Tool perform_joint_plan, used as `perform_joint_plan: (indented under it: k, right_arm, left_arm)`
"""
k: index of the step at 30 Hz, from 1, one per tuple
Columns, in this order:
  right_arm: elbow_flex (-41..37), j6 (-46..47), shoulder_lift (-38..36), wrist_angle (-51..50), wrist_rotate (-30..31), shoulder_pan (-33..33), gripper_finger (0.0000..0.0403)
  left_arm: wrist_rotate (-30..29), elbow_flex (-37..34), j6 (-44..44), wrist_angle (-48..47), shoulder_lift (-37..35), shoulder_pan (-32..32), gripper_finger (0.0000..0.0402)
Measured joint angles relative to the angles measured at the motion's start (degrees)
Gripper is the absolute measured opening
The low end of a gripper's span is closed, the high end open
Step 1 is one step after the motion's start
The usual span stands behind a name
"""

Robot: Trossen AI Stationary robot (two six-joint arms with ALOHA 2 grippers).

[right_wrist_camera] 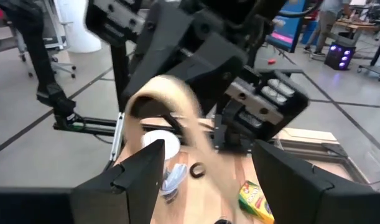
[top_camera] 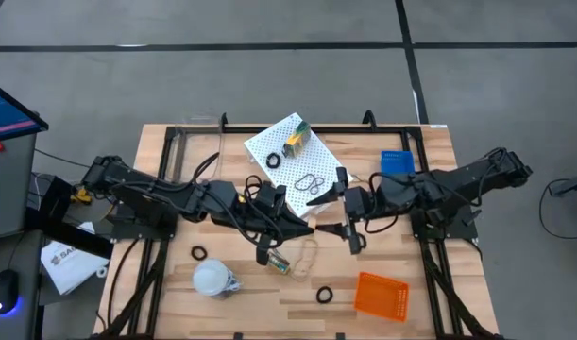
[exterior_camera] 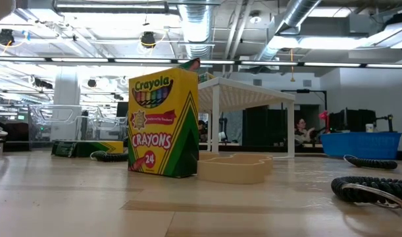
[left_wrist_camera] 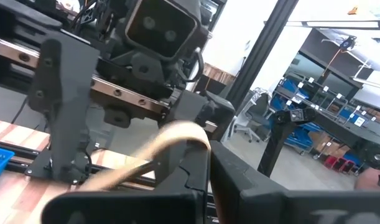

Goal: Pick & Place Office Desk Supplies
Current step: Put the brown rubber band into the orange bin

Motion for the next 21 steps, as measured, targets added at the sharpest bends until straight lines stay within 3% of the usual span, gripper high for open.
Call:
perform_joint_plan:
  k: [3, 6, 13, 21]
  right_arm:
    - [0.0, 0.08, 0.0, -0.11, -1.28, -0.5, 0.0224]
    - [0.0, 1.77, 0.0, -0.07, -1.43, -0.5, 0.0183]
    - [0.0, 4.99, 0.0, -0.57, -1.76, -0.44, 0.0016]
    - [0.0, 11.99, -2.11, -8.92, 0.56, -1.03, 0.0004]
  left_arm:
    - [0.02, 0.02, 0.0, -0.02, 0.0, 0.0, 0.0]
    - [0.0, 0.0, 0.01, -0.02, 0.0, 0.0, 0.0]
    - [0.01, 0.0, -0.06, -0.02, 0.0, 0.0, 0.0]
    - [8.47, -0.04, -7.21, -2.12, 0.02, -0.95, 0.0019]
